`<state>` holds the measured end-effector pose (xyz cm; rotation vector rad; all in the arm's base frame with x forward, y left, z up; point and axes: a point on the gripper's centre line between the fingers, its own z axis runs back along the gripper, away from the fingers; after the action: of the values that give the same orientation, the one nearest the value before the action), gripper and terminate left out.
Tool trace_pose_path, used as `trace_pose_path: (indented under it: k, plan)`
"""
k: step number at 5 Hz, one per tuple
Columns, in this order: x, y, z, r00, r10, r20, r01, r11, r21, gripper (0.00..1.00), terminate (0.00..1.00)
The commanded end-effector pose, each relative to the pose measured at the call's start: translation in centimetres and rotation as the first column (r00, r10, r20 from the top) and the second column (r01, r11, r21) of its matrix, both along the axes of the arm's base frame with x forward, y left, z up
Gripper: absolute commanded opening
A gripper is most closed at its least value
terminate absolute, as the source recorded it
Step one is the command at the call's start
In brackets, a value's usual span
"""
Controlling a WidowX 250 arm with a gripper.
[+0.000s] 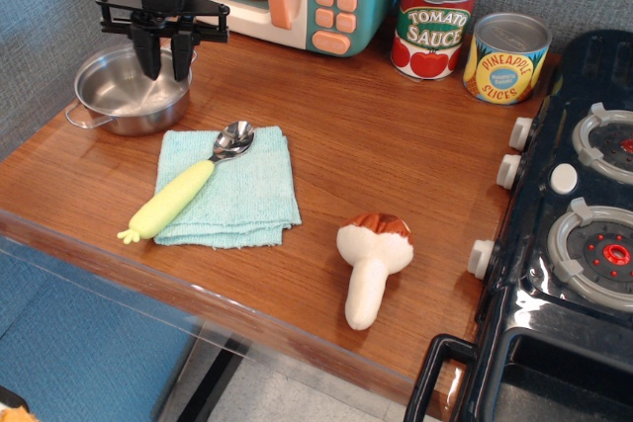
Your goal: Push the pot to the left of the counter
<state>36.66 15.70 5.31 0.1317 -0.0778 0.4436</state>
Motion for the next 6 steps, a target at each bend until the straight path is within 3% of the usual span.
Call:
trace_pose_path:
  k: [1, 2, 6]
  plan:
    - [0.2, -1.8, 6.1, 0.982, -0.167, 0.084, 0.17, 0.985, -0.025, 1.0, 0.0]
    - [-0.4, -2.9, 6.9, 0.967, -0.233, 0.099, 0.24, 0.969, -0.055, 1.0, 0.0]
    - [-0.4, -2.9, 6.9, 0.967, -0.233, 0.099, 0.24, 0.969, -0.055, 1.0, 0.0]
